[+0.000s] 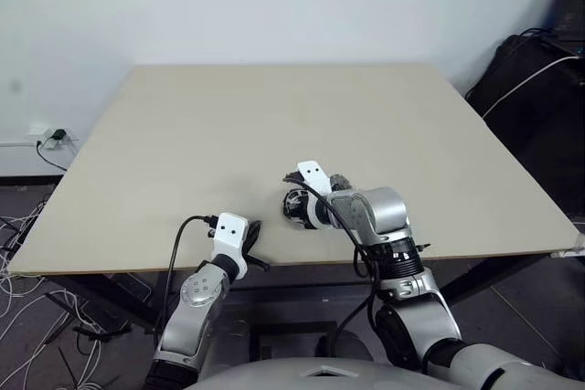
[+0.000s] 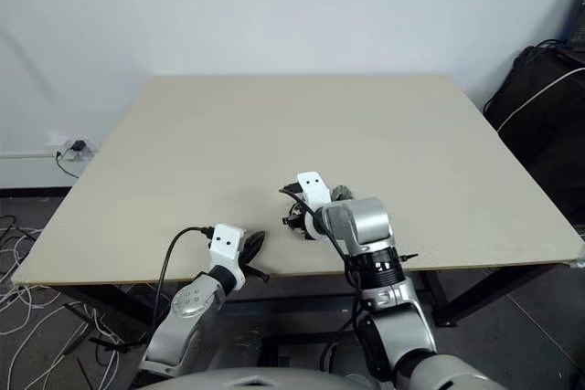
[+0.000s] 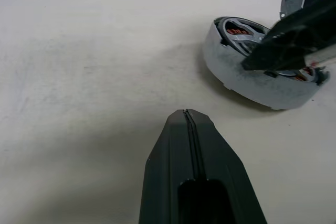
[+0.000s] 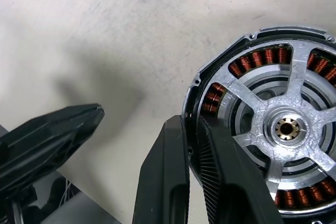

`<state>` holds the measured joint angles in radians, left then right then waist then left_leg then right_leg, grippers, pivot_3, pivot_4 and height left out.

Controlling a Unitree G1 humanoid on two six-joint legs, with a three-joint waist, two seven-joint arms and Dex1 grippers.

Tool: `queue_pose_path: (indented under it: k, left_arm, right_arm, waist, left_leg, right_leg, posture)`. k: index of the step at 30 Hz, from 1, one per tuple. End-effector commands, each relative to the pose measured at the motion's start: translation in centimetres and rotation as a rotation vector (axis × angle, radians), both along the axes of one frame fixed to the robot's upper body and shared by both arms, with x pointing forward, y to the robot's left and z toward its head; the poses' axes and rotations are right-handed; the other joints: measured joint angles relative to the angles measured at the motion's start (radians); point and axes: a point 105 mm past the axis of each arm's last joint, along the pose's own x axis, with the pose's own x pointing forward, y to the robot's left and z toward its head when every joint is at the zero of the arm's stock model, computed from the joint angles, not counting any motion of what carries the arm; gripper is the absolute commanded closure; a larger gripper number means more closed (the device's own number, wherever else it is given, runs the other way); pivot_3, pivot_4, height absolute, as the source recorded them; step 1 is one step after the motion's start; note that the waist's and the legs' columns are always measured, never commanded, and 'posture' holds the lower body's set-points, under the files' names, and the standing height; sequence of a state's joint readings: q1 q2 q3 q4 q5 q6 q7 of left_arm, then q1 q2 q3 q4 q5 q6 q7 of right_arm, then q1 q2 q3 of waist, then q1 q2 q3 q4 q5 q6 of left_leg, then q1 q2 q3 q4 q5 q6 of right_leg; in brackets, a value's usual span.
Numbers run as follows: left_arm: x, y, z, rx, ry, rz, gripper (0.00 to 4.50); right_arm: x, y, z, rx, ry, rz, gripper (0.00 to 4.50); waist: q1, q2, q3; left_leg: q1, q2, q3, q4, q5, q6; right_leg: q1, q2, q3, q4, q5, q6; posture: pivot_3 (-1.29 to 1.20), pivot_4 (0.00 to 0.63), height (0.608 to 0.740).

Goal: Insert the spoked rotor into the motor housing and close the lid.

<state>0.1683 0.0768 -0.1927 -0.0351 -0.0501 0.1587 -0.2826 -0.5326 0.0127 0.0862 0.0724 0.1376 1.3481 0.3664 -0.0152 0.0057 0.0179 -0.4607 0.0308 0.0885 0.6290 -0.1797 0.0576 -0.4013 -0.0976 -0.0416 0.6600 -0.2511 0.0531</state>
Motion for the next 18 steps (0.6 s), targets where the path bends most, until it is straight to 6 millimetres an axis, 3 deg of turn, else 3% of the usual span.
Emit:
queue_pose_path:
  k: [1,5,13,16,18]
  left_arm:
    - [0.5,-0.1,1.2,-0.014,-0.051,0.003,4.5]
    - [0.5,-0.1,1.2,-0.013,-0.051,0.001,4.5]
    - [0.5,-0.1,1.2,-0.013,-0.05,-0.002,4.5]
    - [0.5,-0.1,1.2,-0.012,-0.05,-0.001,4.5]
    - [0.6,-0.1,1.2,-0.012,-0.051,-0.002,4.5]
  right_arm:
    - [0.5,1.3,2.0,0.088,-0.067,0.013,3.5]
    - [0.2,2.8,3.7,0.171,-0.097,0.048,2.24]
    - [0.7,3.3,4.8,0.187,-0.171,0.076,2.24]
    - [0.7,3.3,4.3,0.162,-0.17,0.087,2.24]
    - [0.6,3.2,3.7,0.145,-0.158,0.085,1.89]
  waist:
    - [0.0,0.0,0.0]
    - [-0.005,0.0,0.0]
    - [-0.013,0.0,0.0]
    - [-0.013,0.0,0.0]
    - [-0.013,0.0,0.0]
  left_leg:
    - [0.0,0.0,0.0,-0.001,0.0,0.0]
    - [-0.002,0.001,0.001,-0.002,0.001,-0.001]
    - [-0.004,0.004,0.003,-0.002,0.002,-0.002]
    - [-0.004,0.005,0.003,-0.002,0.002,-0.002]
    - [-0.004,0.005,0.003,-0.002,0.002,-0.002]
  right_leg:
    - [-0.001,0.0,0.0,0.0,0.001,0.0]
    - [-0.005,0.001,0.0,0.0,0.002,-0.001]
    - [-0.007,0.004,0.001,-0.001,0.0,-0.004]
    - [-0.008,0.005,0.002,-0.002,-0.001,-0.004]
    - [-0.008,0.005,0.002,-0.002,-0.001,-0.005]
  posture:
    - [0.0,0.0,0.74]
    - [0.0,0.0,0.74]
    - [0.0,0.0,0.74]
    - [0.0,0.0,0.74]
    - [0.0,0.0,0.74]
